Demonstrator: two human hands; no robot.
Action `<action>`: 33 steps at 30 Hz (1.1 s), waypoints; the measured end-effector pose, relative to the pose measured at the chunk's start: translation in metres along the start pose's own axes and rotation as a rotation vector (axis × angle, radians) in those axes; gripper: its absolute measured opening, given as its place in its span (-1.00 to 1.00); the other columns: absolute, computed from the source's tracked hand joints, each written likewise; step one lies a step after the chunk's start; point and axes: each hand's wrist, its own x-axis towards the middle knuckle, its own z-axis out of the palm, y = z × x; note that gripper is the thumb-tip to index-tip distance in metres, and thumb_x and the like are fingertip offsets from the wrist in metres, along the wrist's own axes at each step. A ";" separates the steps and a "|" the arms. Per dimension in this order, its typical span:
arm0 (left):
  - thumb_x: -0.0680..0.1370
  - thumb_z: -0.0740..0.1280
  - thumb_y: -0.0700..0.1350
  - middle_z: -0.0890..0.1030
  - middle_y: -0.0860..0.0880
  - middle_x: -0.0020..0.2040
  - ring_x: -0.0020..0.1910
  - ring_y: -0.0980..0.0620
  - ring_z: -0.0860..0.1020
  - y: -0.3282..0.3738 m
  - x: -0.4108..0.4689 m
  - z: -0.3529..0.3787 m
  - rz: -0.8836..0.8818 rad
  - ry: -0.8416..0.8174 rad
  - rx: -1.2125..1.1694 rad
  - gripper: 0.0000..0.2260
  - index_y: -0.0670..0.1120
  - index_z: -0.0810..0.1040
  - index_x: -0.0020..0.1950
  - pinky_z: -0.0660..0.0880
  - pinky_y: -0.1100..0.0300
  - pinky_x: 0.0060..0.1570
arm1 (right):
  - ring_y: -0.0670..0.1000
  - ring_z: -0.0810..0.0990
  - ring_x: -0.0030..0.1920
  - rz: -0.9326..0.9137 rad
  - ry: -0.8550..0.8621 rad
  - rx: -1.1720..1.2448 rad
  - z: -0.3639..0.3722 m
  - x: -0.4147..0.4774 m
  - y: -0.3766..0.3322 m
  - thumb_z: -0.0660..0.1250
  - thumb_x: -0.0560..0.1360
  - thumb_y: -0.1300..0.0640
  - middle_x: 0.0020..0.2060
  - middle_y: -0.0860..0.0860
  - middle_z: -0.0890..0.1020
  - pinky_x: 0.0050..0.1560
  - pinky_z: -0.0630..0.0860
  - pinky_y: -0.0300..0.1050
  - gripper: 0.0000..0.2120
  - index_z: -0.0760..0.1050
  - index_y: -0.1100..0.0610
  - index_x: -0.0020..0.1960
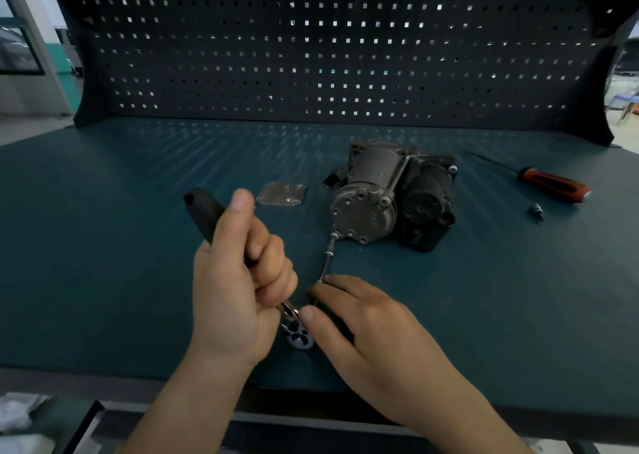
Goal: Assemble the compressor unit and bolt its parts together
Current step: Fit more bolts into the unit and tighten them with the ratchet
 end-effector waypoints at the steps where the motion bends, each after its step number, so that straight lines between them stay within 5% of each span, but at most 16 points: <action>1: 0.41 0.21 0.13 0.17 0.12 -0.65 -0.70 0.19 0.09 0.000 0.001 0.000 0.005 0.005 0.027 -0.64 0.00 0.30 -0.53 0.08 0.42 -0.64 | -0.12 0.45 0.16 -0.003 -0.010 0.028 -0.002 0.001 0.000 -0.02 0.50 -0.24 0.16 -0.10 0.52 0.15 0.37 -0.23 -0.48 0.50 0.03 0.19; 4: 0.44 0.20 0.10 0.21 0.12 -0.62 -0.67 0.17 0.13 -0.003 0.004 0.002 0.127 0.125 0.177 -0.76 0.01 0.40 -0.36 0.12 0.37 -0.64 | -0.01 0.56 0.09 -0.040 0.169 0.032 -0.021 0.012 0.011 0.08 0.50 -0.19 0.07 0.01 0.61 0.15 0.43 -0.12 -0.52 0.57 0.12 0.09; 6: 0.47 0.14 0.10 0.29 0.09 -0.59 -0.64 0.16 0.19 -0.006 0.006 0.003 0.259 0.263 0.234 -0.84 0.06 0.43 -0.19 0.17 0.34 -0.63 | 0.07 0.52 0.19 -0.051 0.381 -0.072 -0.043 0.031 0.026 0.14 0.49 -0.13 0.16 0.08 0.58 0.22 0.33 -0.18 -0.54 0.55 0.16 0.16; 8: 0.50 0.14 0.07 0.36 0.10 -0.53 -0.61 0.19 0.25 -0.008 0.007 0.005 0.388 0.280 0.258 -0.88 0.10 0.42 -0.11 0.21 0.35 -0.62 | 0.07 0.34 0.36 0.012 0.410 -0.200 -0.063 0.055 0.044 0.13 0.53 -0.15 0.35 0.08 0.42 0.35 0.19 -0.05 -0.52 0.44 0.11 0.32; 10: 0.47 0.19 0.08 0.37 0.11 -0.53 -0.59 0.22 0.28 -0.011 0.006 0.007 0.457 0.182 0.331 -0.91 0.11 0.43 -0.18 0.23 0.39 -0.59 | 0.01 0.20 0.44 0.086 0.249 -0.345 -0.072 0.075 0.061 0.06 0.53 -0.22 0.44 0.01 0.28 0.41 0.09 0.06 -0.48 0.32 0.00 0.40; 12: 0.45 0.22 0.10 0.39 0.12 -0.52 -0.57 0.25 0.30 -0.015 0.001 0.009 0.518 0.002 0.483 -0.84 0.09 0.39 -0.29 0.24 0.44 -0.55 | 0.01 0.28 0.41 0.083 0.112 -0.385 -0.071 0.082 0.072 0.01 0.47 -0.29 0.42 0.00 0.34 0.40 0.17 0.00 -0.39 0.32 0.00 0.40; 15: 0.48 0.23 0.22 0.41 0.07 -0.48 -0.55 0.20 0.34 -0.027 -0.012 0.014 0.715 -0.429 0.967 -0.66 0.00 0.41 -0.33 0.28 0.38 -0.55 | 0.07 0.32 0.39 0.057 0.069 -0.434 -0.069 0.079 0.076 -0.10 0.28 -0.44 0.40 0.04 0.37 0.39 0.21 -0.04 -0.13 0.28 0.02 0.43; 18: 0.44 0.25 0.20 0.43 0.02 -0.52 -0.57 0.10 0.37 -0.038 -0.019 0.014 0.879 -0.654 1.240 -0.62 -0.09 0.47 -0.35 0.33 0.26 -0.58 | 0.09 0.36 0.36 0.045 0.121 -0.458 -0.068 0.079 0.077 -0.01 0.38 -0.36 0.37 0.05 0.40 0.34 0.25 -0.05 -0.25 0.30 0.03 0.42; 24: 0.49 0.12 0.32 0.33 0.24 -0.47 -0.49 0.37 0.32 -0.030 -0.021 0.017 0.656 -0.392 0.936 -0.70 0.12 0.36 -0.20 0.21 0.50 -0.46 | 0.10 0.44 0.29 0.042 0.187 -0.474 -0.060 0.080 0.080 0.15 0.49 -0.22 0.30 0.11 0.48 0.31 0.31 -0.04 -0.43 0.38 0.09 0.38; 33: 0.47 0.15 0.26 0.28 0.12 -0.55 -0.57 0.14 0.26 -0.009 0.003 0.010 0.331 0.385 0.199 -0.63 0.06 0.34 -0.42 0.27 0.32 -0.54 | 0.12 0.50 0.23 0.015 0.266 -0.449 -0.055 0.080 0.082 0.23 0.50 -0.13 0.22 0.17 0.55 0.25 0.37 0.00 -0.50 0.45 0.15 0.32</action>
